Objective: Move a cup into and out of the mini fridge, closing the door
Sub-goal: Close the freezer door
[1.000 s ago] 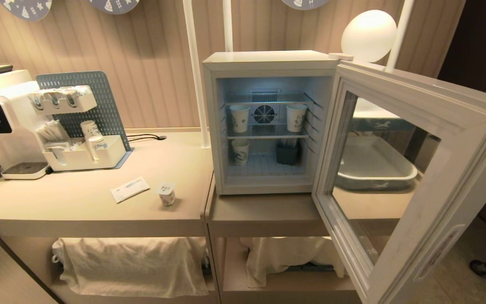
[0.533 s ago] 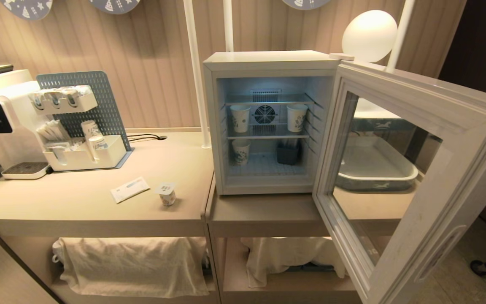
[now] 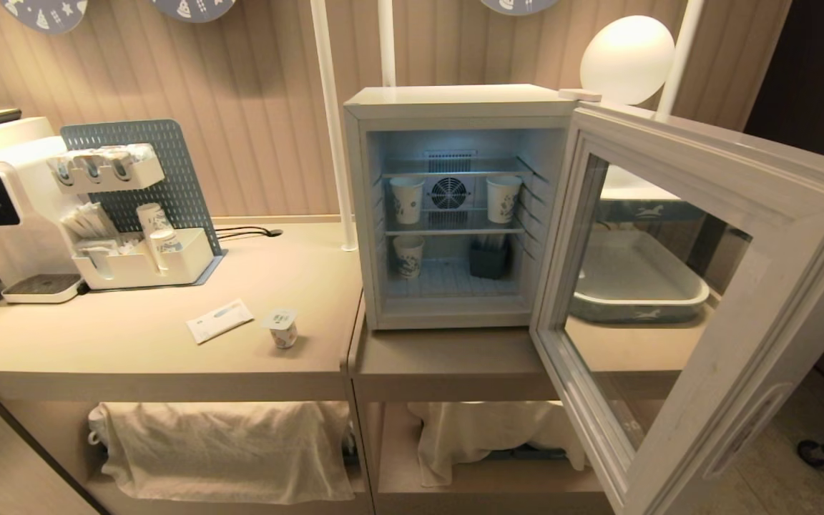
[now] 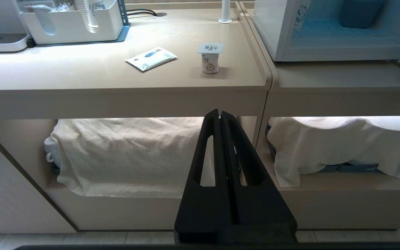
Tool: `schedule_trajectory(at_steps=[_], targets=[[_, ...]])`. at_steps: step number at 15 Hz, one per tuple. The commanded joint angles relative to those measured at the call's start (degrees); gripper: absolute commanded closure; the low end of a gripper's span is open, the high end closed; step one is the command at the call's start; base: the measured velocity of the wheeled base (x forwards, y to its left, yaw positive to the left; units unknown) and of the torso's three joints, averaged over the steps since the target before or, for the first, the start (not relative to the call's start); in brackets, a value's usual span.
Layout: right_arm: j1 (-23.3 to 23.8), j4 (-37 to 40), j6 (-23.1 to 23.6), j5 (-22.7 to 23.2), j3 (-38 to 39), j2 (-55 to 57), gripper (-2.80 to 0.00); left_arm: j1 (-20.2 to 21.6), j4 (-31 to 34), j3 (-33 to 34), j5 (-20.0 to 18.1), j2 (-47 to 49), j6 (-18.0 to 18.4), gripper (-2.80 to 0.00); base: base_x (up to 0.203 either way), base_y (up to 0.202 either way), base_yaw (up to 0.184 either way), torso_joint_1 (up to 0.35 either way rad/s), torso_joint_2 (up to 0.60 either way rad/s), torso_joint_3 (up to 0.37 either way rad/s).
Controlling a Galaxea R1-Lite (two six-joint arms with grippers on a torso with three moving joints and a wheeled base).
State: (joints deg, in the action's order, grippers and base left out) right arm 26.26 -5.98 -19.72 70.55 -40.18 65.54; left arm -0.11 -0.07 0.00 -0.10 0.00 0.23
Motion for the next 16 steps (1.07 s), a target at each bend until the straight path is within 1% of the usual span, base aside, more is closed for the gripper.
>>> schedule_trajectory(at_steps=[1, 3, 6, 8, 9, 10, 12, 13, 16], targets=[[2.73, -2.32, -0.08, 17.12, 2.86, 2.91, 0.00, 0.02, -0.01, 0.00, 0.01, 0.00, -0.05, 0.00, 0.000, 0.000, 0.000, 0.000, 0.00, 0.000], [1.84, -4.03, -0.18, 17.12, 4.74, 3.14, 0.00, 0.02, -0.01, 0.00, 0.01, 0.02, -0.06, 0.00, 0.000, 0.000, 0.000, 0.000, 0.00, 0.000], [-0.83, -4.04, -0.37, 17.12, 4.63, 3.67, 0.00, 0.02, -0.01, 0.00, 0.01, 0.00, -0.14, 0.00, 0.000, 0.000, 0.000, 0.000, 0.00, 0.000], [-5.05, -3.87, -0.49, 17.12, 3.63, 3.92, 0.00, 0.02, -0.01, 0.00, 0.01, 0.00, -0.14, 0.00, 0.000, 0.000, 0.000, 0.000, 0.00, 0.000], [-8.38, -3.83, -0.68, 16.44, 2.96, 4.10, 0.00, 0.02, -0.01, 0.00, 0.01, 0.00, -0.14, 0.00, 0.000, 0.000, 0.000, 0.000, 0.00, 0.000], [-12.40, -3.84, -1.07, 12.21, 2.23, 4.50, 0.00, 0.02, -0.01, 0.00, 0.01, 0.00, -0.14, 0.00, 0.000, 0.000, 0.000, 0.000, 0.00, 0.000], [-21.62, -3.95, -2.74, -1.68, -0.47, 6.59, 0.00, 0.02, -0.01, 0.00, 0.01, 0.05, -0.23, 0.00, 0.000, 0.000, 0.000, 0.000, 0.00, 0.000], [-24.98, -4.01, -3.54, -6.23, -2.54, 8.37, 0.00, 0.02, -0.01, 0.00, 0.01, 0.00, -0.32, 0.00, 0.000, 0.000, 0.000, 0.000, 0.00, 0.000], [-31.43, -4.04, -4.63, -13.22, -9.06, 13.51, 0.00, 0.02, -0.01, 0.00, 0.01, 0.09, -0.32, 0.00, 0.000, 0.000, 0.000, 0.000, 0.00, 0.000]])
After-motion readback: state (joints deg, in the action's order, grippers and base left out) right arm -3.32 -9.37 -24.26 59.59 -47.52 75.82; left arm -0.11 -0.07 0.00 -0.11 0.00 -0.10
